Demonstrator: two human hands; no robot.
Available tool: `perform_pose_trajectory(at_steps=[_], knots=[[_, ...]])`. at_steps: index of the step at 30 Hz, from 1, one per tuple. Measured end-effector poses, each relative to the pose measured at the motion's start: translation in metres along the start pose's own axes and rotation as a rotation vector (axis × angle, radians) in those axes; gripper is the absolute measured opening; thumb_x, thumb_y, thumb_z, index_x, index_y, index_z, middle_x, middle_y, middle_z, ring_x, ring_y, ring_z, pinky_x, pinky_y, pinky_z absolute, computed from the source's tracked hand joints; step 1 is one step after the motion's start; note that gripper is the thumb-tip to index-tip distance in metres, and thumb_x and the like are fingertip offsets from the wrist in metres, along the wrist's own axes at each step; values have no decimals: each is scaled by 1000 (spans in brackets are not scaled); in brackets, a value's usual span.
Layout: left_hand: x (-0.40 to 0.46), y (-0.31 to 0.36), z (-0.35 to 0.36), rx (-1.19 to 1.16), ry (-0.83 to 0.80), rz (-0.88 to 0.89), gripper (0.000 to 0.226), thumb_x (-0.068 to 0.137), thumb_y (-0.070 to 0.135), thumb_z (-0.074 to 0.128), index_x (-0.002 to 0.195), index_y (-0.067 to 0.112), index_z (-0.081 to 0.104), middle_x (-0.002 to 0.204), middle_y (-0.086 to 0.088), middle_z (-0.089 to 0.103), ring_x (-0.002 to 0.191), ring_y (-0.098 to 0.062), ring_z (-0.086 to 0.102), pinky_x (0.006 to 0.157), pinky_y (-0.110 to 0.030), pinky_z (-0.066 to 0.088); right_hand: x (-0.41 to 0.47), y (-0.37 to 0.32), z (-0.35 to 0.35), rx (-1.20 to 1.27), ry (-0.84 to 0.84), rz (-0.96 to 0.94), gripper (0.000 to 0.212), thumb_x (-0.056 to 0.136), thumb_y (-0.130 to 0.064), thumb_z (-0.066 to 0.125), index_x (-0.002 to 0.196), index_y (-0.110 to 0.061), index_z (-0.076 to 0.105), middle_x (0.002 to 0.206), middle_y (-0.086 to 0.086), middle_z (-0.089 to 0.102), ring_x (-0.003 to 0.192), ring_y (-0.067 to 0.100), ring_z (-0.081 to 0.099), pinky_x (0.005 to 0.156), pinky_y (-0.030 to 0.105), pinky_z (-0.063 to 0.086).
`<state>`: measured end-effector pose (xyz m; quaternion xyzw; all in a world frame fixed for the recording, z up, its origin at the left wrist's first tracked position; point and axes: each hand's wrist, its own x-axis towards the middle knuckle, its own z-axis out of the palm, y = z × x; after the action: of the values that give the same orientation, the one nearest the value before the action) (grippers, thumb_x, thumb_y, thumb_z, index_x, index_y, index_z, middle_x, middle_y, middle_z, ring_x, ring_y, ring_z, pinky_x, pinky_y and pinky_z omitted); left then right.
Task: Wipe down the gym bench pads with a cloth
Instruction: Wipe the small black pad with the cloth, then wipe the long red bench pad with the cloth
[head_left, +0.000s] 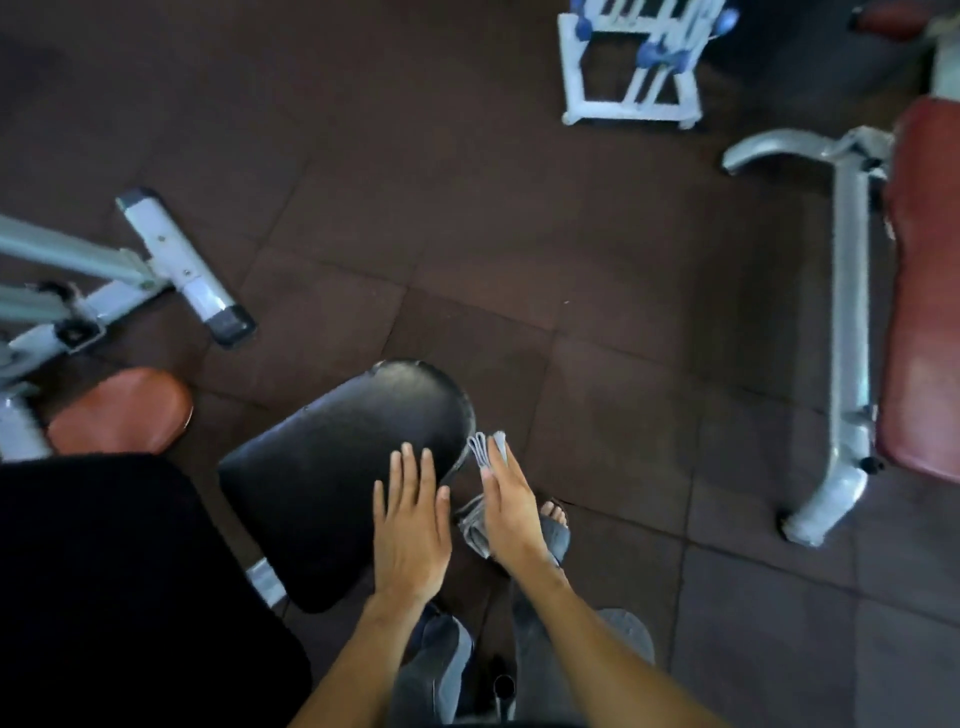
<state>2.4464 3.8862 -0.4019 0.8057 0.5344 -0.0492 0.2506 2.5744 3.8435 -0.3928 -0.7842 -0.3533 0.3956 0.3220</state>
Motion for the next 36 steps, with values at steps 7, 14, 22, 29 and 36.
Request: perform_pose_trajectory(at_steps=[7, 14, 22, 29, 36], knots=[[8, 123, -6, 147, -193, 313, 98, 85, 60, -30, 158, 16, 18, 167, -6, 10, 154, -20, 0, 123, -41, 3, -45, 52, -123, 113, 205, 221, 47, 106, -15, 34, 153, -10, 27, 161, 2, 24, 148, 8, 17, 109, 0, 9], [36, 301, 19, 275, -443, 541, 59, 106, 46, 10, 159, 19, 13, 168, -5, 2, 155, -17, -4, 127, -38, 6, -49, 116, -257, 278, 477, 326, 46, 107, -17, 34, 152, -10, 32, 162, 6, 23, 149, 10, 16, 100, -10, 9], [95, 456, 55, 393, -528, 815, 57, 107, 44, 17, 158, 20, 18, 168, -5, 10, 156, -18, 3, 126, -38, 12, -11, 172, -365, 338, 691, 405, 47, 106, -17, 36, 152, -9, 33, 161, 7, 25, 148, 9, 18, 102, -8, 8], [192, 583, 79, 574, -616, 1033, 57, 107, 45, 17, 159, 22, 15, 168, -6, 9, 156, -19, 4, 125, -39, 10, 60, 211, -456, 449, 895, 523, 47, 106, -12, 35, 153, -14, 30, 161, 4, 27, 149, 8, 17, 110, 1, 13], [280, 732, 87, 686, -649, 1265, 58, 106, 48, 16, 159, 24, 12, 168, -5, 7, 156, -18, 1, 126, -40, 8, 134, 225, -561, 656, 1142, 655, 46, 107, -20, 36, 152, -15, 32, 160, 1, 28, 148, 8, 21, 100, -9, 12]])
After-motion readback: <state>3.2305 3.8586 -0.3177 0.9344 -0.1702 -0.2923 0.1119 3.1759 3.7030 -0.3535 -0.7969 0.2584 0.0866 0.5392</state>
